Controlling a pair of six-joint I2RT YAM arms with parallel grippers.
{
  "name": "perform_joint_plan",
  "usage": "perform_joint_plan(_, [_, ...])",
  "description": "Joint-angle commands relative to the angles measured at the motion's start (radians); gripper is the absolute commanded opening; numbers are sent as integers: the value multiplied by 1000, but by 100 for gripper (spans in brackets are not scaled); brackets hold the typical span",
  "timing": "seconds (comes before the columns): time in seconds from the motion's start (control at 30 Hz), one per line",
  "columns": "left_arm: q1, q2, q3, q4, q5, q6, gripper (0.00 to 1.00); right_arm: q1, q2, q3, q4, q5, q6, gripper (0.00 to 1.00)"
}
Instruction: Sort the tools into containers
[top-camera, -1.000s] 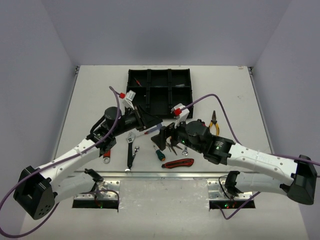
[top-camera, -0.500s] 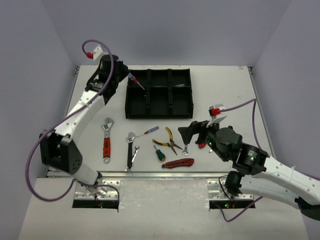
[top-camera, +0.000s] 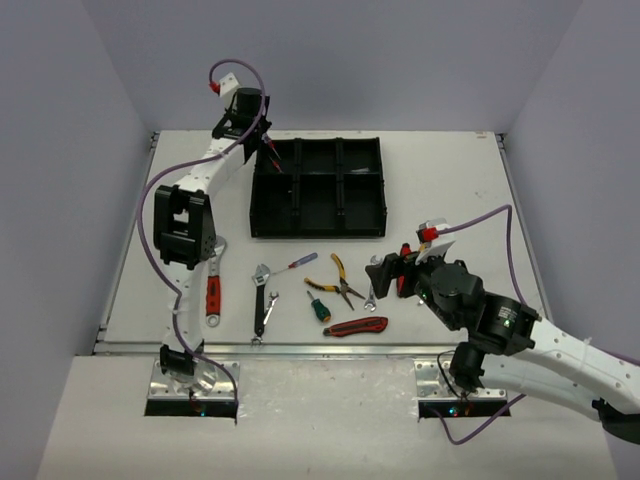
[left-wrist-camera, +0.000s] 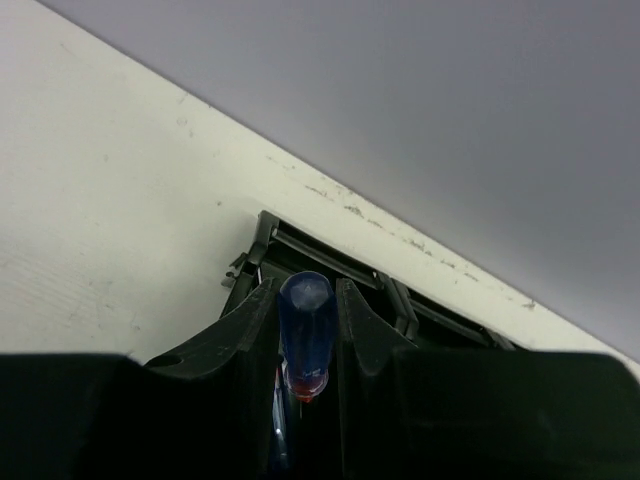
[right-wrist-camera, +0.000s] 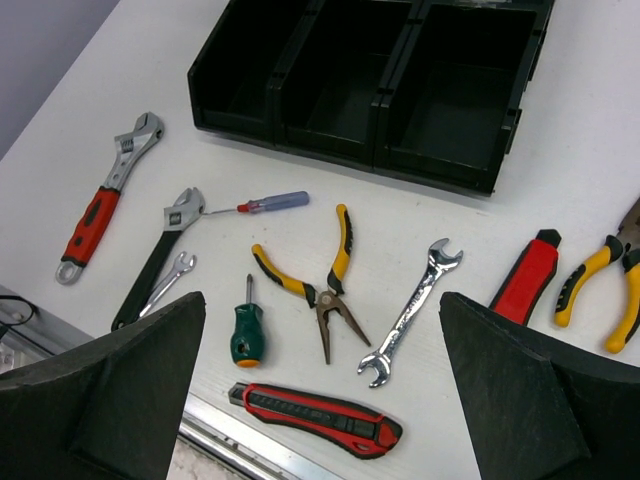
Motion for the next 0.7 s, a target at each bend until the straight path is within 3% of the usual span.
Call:
perform_joint_plan(0.0, [-6, 9, 41, 72, 85, -2, 2, -1, 15, 2, 16, 22, -9, 99])
perform_joint_plan(0.17, [-7, 9, 38, 40, 193, -33, 23, -1, 61, 5, 17, 21, 1, 99])
perform_joint_plan(0.27, [-9, 6, 67, -15, 252, -56, 41, -5, 131, 29, 17, 19, -11, 99])
perform_joint_plan(0.33, [-10, -27, 58, -43, 301, -67, 65, -22, 194, 59, 16, -17, -29, 99])
perform_joint_plan(0.4, [-11, -72, 31, -46, 318, -70, 73, -52, 254, 85, 17, -52, -38, 99])
perform_joint_plan(0.5, [-10, -234, -62, -64, 340, -68, 86, -195, 387, 153, 16, -305, -25, 99])
perform_joint_plan(0.67, [-12, -552, -281, -63, 350, -56, 98, -252, 606, 283, 72, -471, -174, 99])
